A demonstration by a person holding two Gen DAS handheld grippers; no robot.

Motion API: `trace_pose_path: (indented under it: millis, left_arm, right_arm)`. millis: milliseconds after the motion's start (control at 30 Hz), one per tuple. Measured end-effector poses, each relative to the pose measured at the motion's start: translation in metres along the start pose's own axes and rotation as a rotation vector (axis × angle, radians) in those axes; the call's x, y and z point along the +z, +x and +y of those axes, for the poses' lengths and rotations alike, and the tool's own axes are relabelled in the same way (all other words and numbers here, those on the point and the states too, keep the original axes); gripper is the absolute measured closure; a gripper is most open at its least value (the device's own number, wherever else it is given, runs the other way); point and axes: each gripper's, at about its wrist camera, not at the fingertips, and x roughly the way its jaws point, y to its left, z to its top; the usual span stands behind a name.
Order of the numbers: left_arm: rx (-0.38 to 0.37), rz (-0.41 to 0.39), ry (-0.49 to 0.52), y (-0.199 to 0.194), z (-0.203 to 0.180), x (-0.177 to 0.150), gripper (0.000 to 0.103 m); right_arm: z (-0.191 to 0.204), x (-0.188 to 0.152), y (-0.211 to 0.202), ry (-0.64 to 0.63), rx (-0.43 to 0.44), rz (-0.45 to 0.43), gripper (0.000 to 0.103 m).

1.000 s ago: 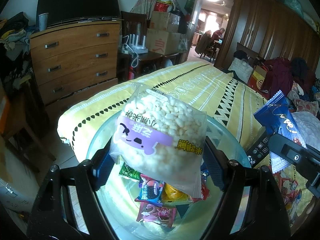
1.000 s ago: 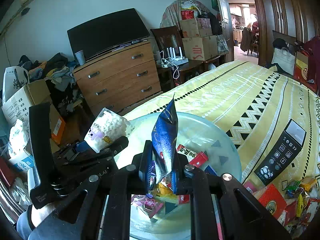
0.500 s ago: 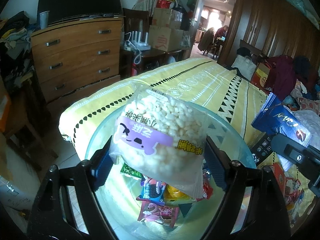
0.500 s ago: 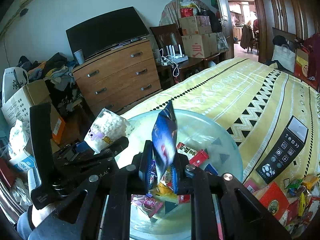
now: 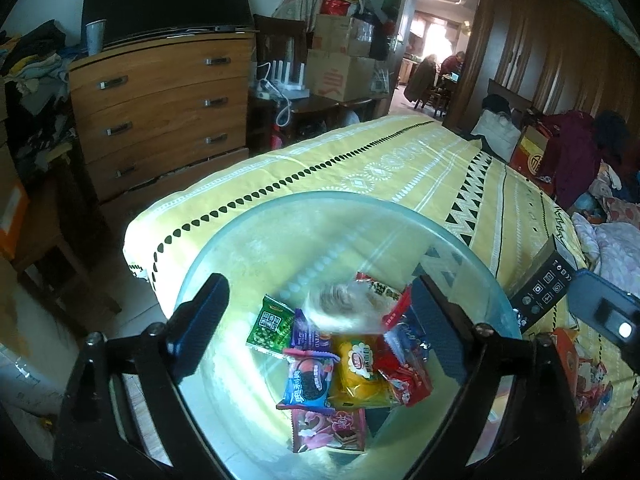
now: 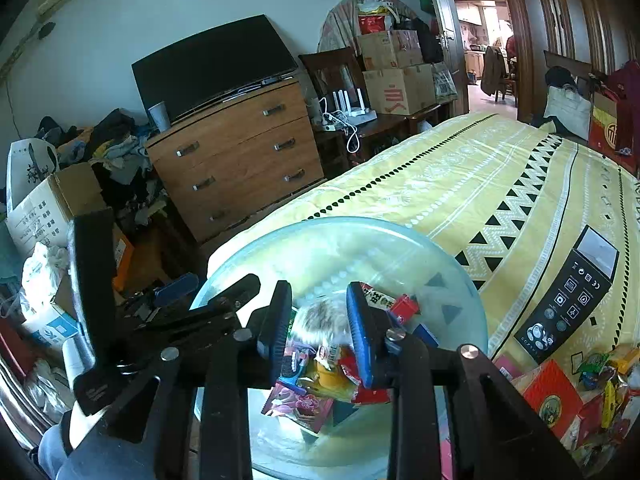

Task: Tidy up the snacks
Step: 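Open both tools to drop the packets into the basin, then move both open tools back to the snack pile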

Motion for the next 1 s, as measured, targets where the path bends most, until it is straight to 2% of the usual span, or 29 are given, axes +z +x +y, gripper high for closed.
trace_pose_path:
  millis: [33,67,300,433,633,700,767,833,933,1000]
  left_arm:
    - [0.003,-0.004,0.001,0.000,0.000,0.000,0.008]
    - [0.008,-0.006,0.004,-0.001,-0.001,-0.001,0.008]
    - [0.013,-0.016,0.008,-0.004,-0.003,-0.001,0.005]
    - [0.014,-0.031,0.004,-0.008,-0.005,-0.004,0.000]
    - [0.005,-0.026,-0.001,-0.008,-0.006,-0.007,0.000]
    - [-0.007,-0.005,0.007,-0.008,-0.009,-0.011,0.000]
    - [-0.021,0.006,0.029,-0.011,-0.015,-0.017,0.000]
    - [-0.056,-0.010,0.054,-0.021,-0.025,-0.021,0.000]
    - [-0.119,-0.078,0.181,-0.045,-0.065,-0.028,0.000]
    - [-0.204,-0.115,0.270,-0.065,-0.101,-0.036,0.000]
  right_arm:
    - [0.001,-0.001,-0.002,-0.004,-0.002,-0.006,0.055]
    - [0.002,-0.002,-0.005,-0.008,-0.004,-0.013,0.049]
    - [0.004,-0.014,-0.018,-0.018,-0.042,-0.016,0.049]
    - [0.007,-0.023,-0.030,-0.033,-0.059,-0.029,0.048]
    - [0.006,-0.040,-0.048,-0.040,-0.071,-0.045,0.048]
    - [0.004,-0.054,-0.056,-0.059,-0.087,-0.052,0.048]
    - [-0.003,-0.079,-0.067,-0.073,-0.145,-0.070,0.048]
    - [-0.016,-0.106,-0.079,-0.051,-0.180,-0.066,0.048]
    - [-0.044,-0.157,-0.101,0.006,-0.251,-0.040,0.048]
    - [-0.068,-0.192,-0.117,0.062,-0.296,-0.010,0.048]
